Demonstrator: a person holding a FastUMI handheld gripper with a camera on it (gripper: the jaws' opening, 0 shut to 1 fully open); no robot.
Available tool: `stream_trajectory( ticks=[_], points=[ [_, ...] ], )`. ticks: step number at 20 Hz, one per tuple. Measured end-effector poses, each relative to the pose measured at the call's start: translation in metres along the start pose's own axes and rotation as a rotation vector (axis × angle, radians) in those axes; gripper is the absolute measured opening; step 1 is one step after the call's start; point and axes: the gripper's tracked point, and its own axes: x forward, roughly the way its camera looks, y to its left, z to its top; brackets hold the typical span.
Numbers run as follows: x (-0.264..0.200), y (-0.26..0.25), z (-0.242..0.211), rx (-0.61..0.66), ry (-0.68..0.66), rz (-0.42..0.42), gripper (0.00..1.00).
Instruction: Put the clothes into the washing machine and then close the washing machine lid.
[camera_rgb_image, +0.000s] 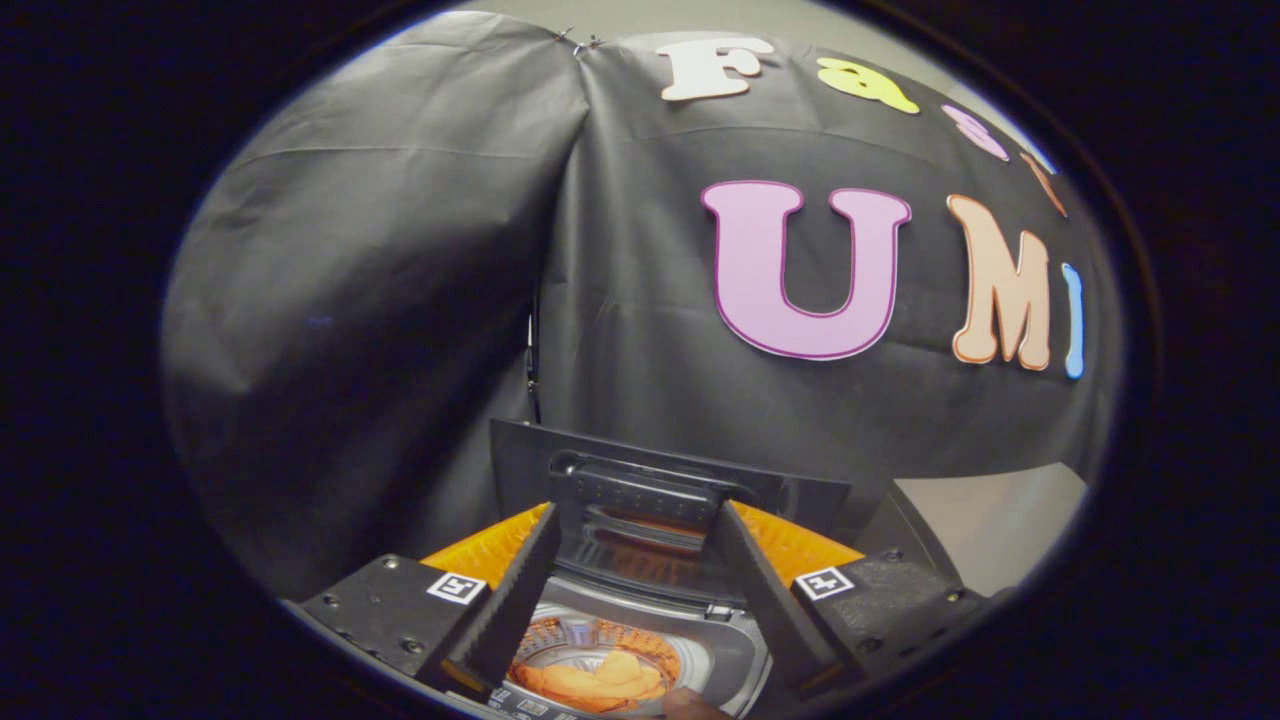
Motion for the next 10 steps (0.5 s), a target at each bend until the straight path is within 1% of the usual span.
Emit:
stream_trajectory(
  ticks=[3, 6, 10],
  points=[
    [0.019, -0.004, 0.012, 0.037, -0.004, -0.015, 0.96],
    [0.048, -0.011, 0.025, 0.044, -0.023, -0.061, 0.97],
    [0.093, -0.025, 0.020, 0.088, 0.028, -0.121, 0.97]
  ],
)
